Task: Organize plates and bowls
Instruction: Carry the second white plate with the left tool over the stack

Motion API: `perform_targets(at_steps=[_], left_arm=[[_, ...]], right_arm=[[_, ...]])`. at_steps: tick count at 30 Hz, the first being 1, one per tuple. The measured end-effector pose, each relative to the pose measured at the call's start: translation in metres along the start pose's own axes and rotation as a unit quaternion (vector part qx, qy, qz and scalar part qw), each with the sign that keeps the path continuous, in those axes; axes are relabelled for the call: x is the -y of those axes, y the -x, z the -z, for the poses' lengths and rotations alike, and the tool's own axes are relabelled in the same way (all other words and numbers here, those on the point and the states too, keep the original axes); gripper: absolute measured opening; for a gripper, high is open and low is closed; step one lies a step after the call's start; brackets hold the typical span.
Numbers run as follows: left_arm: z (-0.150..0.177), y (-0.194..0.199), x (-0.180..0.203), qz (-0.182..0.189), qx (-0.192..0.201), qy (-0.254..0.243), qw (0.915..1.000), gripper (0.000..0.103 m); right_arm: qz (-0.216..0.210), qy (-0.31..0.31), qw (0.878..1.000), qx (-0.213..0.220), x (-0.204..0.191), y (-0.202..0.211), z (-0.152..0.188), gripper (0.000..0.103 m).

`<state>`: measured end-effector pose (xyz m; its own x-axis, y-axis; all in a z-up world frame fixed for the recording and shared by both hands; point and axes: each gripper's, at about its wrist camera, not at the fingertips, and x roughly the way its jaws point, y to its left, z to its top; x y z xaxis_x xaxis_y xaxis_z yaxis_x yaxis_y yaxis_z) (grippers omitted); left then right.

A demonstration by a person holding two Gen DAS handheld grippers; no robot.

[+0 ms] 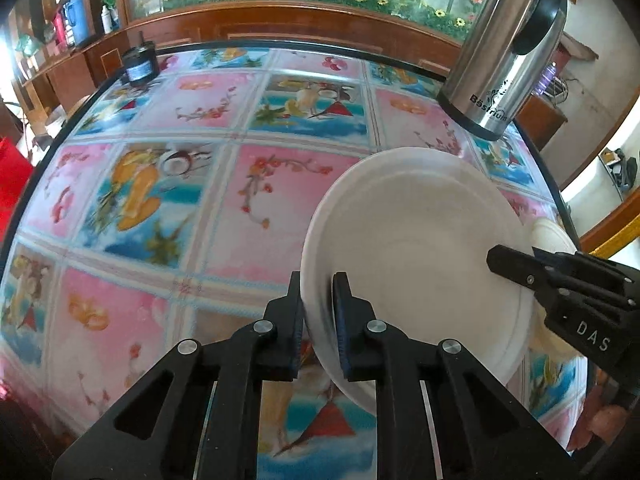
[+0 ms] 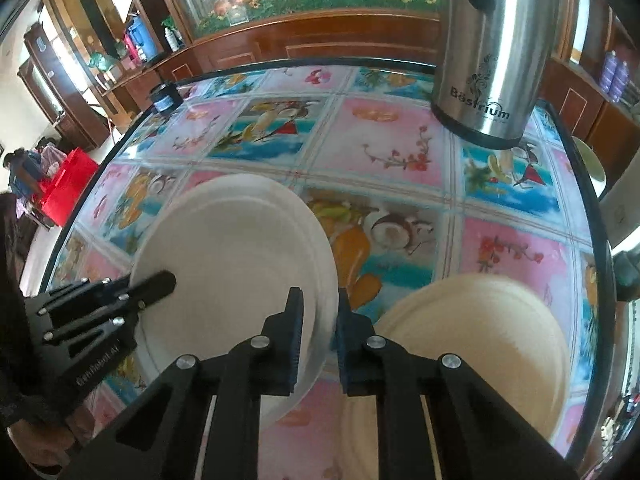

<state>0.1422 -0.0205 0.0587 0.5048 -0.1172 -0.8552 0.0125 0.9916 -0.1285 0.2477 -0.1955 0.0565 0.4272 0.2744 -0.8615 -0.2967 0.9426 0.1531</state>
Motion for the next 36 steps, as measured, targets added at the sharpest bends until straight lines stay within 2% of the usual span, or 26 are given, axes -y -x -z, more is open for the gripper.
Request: perform_targets(at_steps=[8,19,26,31,36], left_arm=[[0.037,0.05,-0.036,-0.025,0.019,0.007,0.9995,0.013],[0.093,0.108,-0.091,-0.055,0.045,0.029,0.997,0.013],[0.117,0.151,-0.136,-0.052,0.057,0.055,0.9955,0.013],[0.13,0.189,-0.166,-0.075,0.085,0.064,0.9915,0.014],[0.145,0.212,-0.2,-0.097,0.094,0.078,0.9878,0.014]], right_arm=[[-0.029,0.025,0.999,0.016,-0.049,0.026,0.025,0.014],[-0.066,0.061,0.996,0.024,-0.122,0.042,0.058,0.014],[-0.08,0.099,0.991,0.034,-0.174,0.06,0.069,0.015],[-0.093,0.132,0.986,0.047,-0.217,0.07,0.07,0.017],[-0.111,0.161,0.98,0.046,-0.258,0.068,0.074,0.017]])
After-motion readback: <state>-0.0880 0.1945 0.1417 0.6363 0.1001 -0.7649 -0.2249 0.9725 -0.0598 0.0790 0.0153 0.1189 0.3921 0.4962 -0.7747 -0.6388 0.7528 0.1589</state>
